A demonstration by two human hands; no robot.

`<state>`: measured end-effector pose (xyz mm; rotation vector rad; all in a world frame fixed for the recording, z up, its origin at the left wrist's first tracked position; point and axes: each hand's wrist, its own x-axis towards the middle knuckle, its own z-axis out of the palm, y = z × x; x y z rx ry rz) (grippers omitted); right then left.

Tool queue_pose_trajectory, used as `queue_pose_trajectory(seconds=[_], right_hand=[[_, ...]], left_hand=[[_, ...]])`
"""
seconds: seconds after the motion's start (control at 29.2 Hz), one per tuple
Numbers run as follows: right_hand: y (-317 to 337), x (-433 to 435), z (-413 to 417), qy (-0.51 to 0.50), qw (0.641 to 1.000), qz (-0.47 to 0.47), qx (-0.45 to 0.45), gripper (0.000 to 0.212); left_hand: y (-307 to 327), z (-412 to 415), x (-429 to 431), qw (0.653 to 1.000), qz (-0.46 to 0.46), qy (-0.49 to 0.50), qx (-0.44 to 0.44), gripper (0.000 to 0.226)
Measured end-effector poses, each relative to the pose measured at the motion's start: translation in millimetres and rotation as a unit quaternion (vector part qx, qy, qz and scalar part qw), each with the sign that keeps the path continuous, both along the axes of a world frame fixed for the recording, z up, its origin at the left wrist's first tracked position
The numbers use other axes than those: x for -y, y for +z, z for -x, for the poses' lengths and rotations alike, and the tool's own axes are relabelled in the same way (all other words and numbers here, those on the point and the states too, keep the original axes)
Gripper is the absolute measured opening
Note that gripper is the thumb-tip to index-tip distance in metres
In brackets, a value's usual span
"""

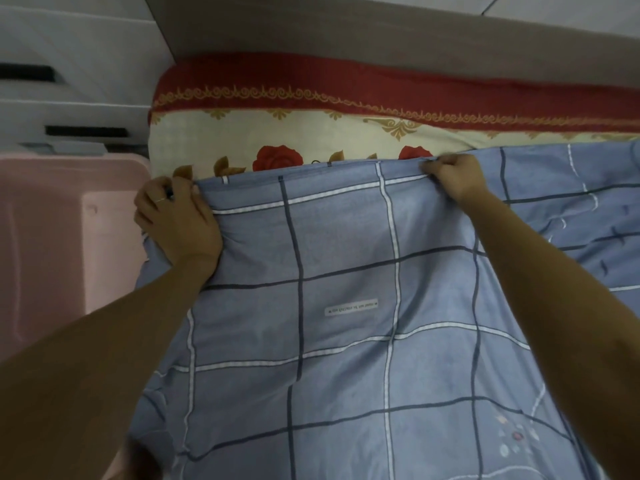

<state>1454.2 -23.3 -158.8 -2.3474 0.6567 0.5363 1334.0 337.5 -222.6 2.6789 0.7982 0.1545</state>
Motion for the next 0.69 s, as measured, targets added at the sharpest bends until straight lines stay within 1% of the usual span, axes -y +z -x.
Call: queue_pose_trajectory(seconds=[0.07,0.14,0.27,0.38,0.48,0.62,0.69], right_hand=[[1,0,4,-0.059,0.997,-0.037,0.017,0.024],[0,-2,6,-0.089,0.995,-0.031,0.021,0.020],[-1,-11,7,-0.109,0.994,-0.018,0.011,0.026],[-7,-17,13,-0.128,0.990,-0.057,0.027,0.028],[-10,-20,18,-0.147,0.985,-0.074,0.050,0.029],[-9,-19,17,-0.175,0.979,-0.099,0.039,0.023],[-10,-15,15,-0.196,0.974,-0.105,0.038,0.025]], left_hand=[[-1,0,-1,1.000,0.002,0.000,-0.002,0.038],[-2,0,-2,1.000,0.003,-0.004,0.001,0.039],[-4,0,-4,1.000,0.014,-0.004,0.026,0.041],[-2,-5,-8,0.999,0.029,0.014,0.026,0.045],[-1,-8,-9,1.000,0.017,0.014,0.013,0.044],[-1,-9,-11,1.000,0.005,0.008,0.022,0.044],[0,-14,-12,1.000,0.010,-0.005,0.029,0.045]])
